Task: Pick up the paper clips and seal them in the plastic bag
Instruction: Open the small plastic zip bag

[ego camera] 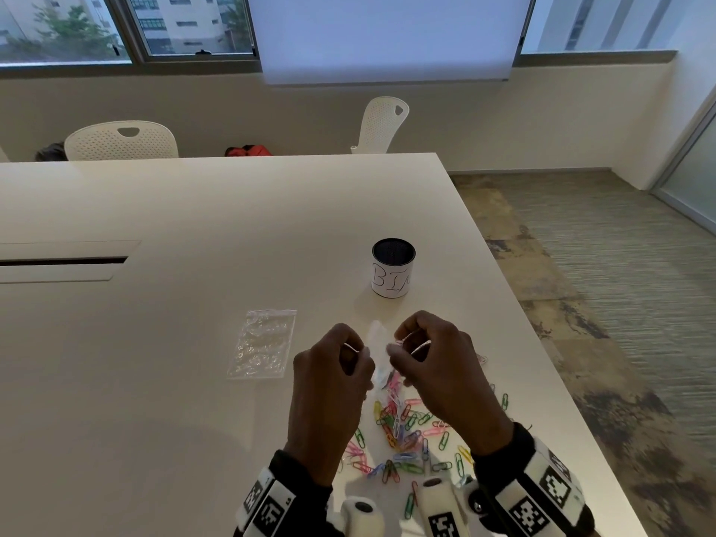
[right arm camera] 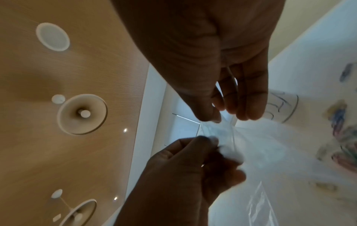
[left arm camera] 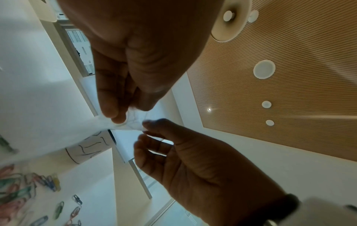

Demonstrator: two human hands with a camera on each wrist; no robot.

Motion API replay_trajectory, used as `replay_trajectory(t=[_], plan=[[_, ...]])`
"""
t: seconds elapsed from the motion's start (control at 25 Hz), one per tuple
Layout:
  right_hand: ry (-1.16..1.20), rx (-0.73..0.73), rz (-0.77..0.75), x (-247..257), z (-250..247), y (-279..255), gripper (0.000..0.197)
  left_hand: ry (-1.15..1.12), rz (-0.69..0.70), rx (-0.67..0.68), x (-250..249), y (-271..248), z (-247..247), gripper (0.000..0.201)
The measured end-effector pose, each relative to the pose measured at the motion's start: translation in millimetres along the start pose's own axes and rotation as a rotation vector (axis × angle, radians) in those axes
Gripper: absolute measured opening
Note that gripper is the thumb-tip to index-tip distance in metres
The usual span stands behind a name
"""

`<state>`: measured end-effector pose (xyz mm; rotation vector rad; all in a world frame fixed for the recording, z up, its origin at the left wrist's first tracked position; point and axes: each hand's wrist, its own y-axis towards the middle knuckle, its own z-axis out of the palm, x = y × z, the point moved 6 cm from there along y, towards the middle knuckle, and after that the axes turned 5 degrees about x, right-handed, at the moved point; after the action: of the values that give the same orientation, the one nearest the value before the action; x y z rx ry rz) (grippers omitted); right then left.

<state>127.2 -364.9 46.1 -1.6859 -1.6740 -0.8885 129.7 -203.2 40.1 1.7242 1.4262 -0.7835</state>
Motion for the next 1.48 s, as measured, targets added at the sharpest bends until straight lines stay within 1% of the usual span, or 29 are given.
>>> replay_trajectory(t=[0.08,0.2,0.4,0.48,0.56,0.68,0.76,0.88,1.0,1.12,1.24,1.32,1.36,1.4,1.44,1.48], plan=[[0.09,0.071,0.05,0.4,9.2,-2.7,0.024,-0.009,0.013,-0.009,-1.7,0.4,0.6,0.013],[0.13,0.072,0.089,-2.2,12.1,-3.4,0.024,-0.023,0.015,-0.003,-1.5,1.2,0.9,0.015],[-0.016,-0.018,0.068,-8.1,7.4,-1.7,0.025,0.061,0.016,-0.032,-0.1,0.9,-2.7,0.02],[-0.076,-0.059,0.07,-9.7,3.2,-2.0,0.022,0.103,0.021,-0.047,-0.9,1.9,-4.8,0.021],[-0.097,-0.054,0.059,-7.8,3.8,-1.7,0.02,0.098,0.033,-0.042,-2.6,2.6,-5.0,0.02],[-0.098,-0.008,0.042,-4.3,12.7,1.8,0.028,0.078,0.055,-0.023,-7.1,1.6,-3.0,0.019],[-0.104,0.002,0.045,-4.7,17.5,5.3,0.029,0.078,0.066,-0.016,-8.9,0.5,-2.0,0.02],[-0.144,-0.032,0.07,-7.4,18.2,8.7,0.023,0.107,0.064,-0.004,-6.7,-0.6,-1.8,0.027],[-0.212,-0.08,0.071,-6.7,16.0,7.5,0.022,0.138,0.043,-0.006,-2.5,-1.1,-3.6,0.033],[-0.154,-0.03,0.035,-3.2,18.4,5.4,0.022,0.138,0.032,-0.024,1.6,-1.0,-6.7,0.03],[-0.091,0.016,0.031,-1.0,16.4,2.4,0.021,0.113,0.037,-0.055,3.6,0.2,-10.2,0.024],[-0.088,0.003,0.024,0.6,10.9,1.3,0.018,0.081,0.046,-0.052,2.6,-1.2,-14.3,0.021],[-0.087,-0.013,0.013,1.5,7.5,1.3,0.016,0.05,0.052,-0.025,1.8,-2.6,-17.0,0.021],[-0.08,-0.028,0.003,2.1,4.2,1.3,0.014,0.021,0.06,0.023,1.9,-4.8,-19.7,0.028],[-0.064,-0.038,-0.006,2.4,0.5,1.4,0.012,0.012,0.068,0.093,2.7,-7.4,-21.6,0.046],[-0.044,-0.044,-0.011,2.5,-2.9,1.8,0.01,0.034,0.078,0.178,4.6,-9.2,-22.2,0.069]])
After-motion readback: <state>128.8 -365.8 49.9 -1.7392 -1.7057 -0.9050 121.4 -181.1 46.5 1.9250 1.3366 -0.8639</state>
